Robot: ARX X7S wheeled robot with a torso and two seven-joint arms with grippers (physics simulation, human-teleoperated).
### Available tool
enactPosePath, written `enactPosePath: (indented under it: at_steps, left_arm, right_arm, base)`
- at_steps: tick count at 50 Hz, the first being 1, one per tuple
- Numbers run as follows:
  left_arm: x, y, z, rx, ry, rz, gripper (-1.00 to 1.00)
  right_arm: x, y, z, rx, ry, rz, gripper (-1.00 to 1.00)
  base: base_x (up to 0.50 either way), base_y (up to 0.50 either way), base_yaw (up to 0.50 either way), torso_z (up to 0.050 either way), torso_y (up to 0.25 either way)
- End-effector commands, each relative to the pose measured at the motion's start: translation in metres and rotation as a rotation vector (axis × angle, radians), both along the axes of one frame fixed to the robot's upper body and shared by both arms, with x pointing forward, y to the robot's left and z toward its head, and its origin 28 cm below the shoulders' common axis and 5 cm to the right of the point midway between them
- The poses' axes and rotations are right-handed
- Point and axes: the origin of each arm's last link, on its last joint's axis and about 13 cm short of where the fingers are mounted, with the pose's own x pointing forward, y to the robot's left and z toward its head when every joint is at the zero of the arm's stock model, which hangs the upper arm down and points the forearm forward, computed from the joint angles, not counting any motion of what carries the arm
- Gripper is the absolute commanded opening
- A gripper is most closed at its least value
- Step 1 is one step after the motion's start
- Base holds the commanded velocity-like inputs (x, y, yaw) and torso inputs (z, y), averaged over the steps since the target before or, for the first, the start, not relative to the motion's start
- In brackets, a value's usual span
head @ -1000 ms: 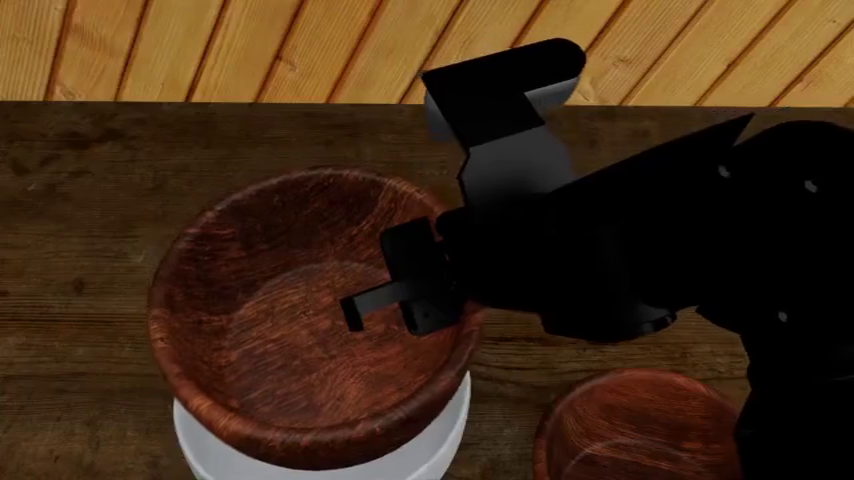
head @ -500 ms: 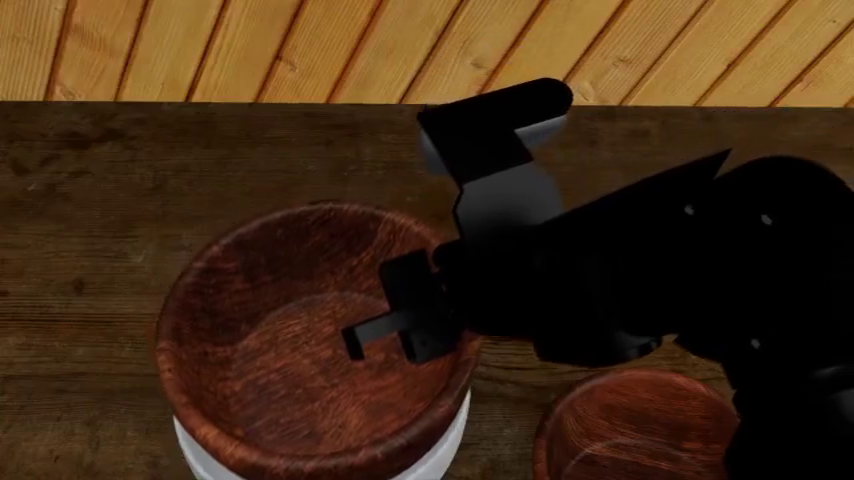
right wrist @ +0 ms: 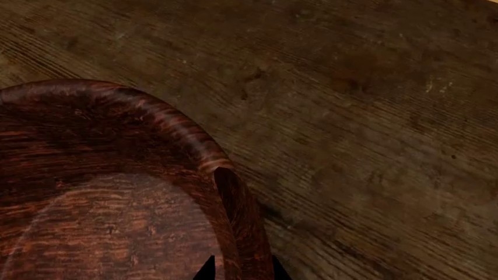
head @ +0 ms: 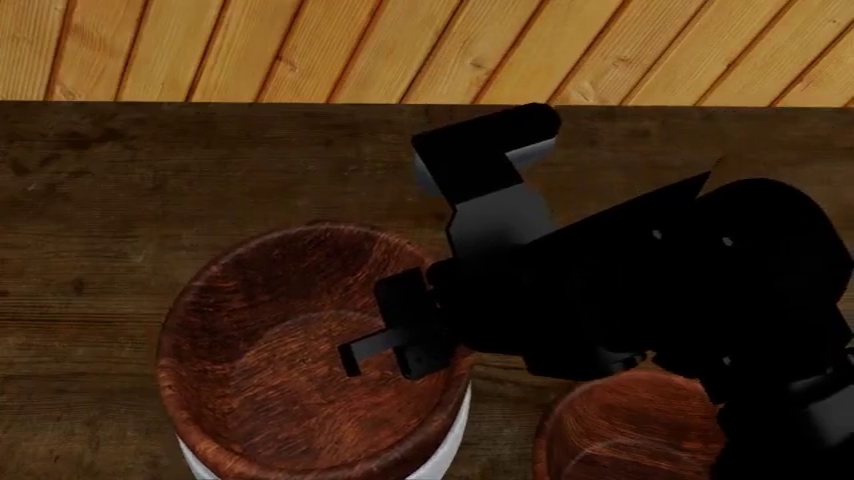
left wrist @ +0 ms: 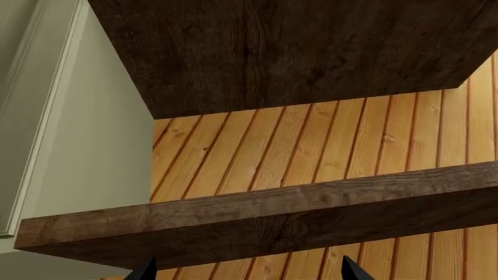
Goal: Stack the bowls from largest to smallest.
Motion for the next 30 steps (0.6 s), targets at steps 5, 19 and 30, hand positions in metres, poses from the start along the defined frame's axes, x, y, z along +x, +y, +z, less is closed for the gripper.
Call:
enactPosePath:
  at_steps: [5, 19, 30]
  left_arm:
    - [0.0007, 0.0008, -0.0011, -0.001, 0.001, 0.002, 1.0]
    - [-0.0004, 0.0014, -0.0019, 0.001, 0.0, 0.006, 1.0]
    - [-0.0009, 0.0012, -0.0009, 0.002, -0.001, 0.006, 1.0]
  right_arm:
    - [0.0033, 0.0005, -0.0065, 0.01, 0.01, 0.005, -1.0]
    - [0.0045, -0.0002, -0.0142, 0.01, 0.021, 0.004, -1.0]
    - [0.0033, 0.0012, -0.0097, 0.012, 0.013, 0.026, 1.0]
  base:
    - [0.0, 0.0, 0.0, 0.0, 0.0]
    - [0.0, 0.0, 0.0, 0.0, 0.0]
    - [0.0, 0.0, 0.0, 0.0, 0.0]
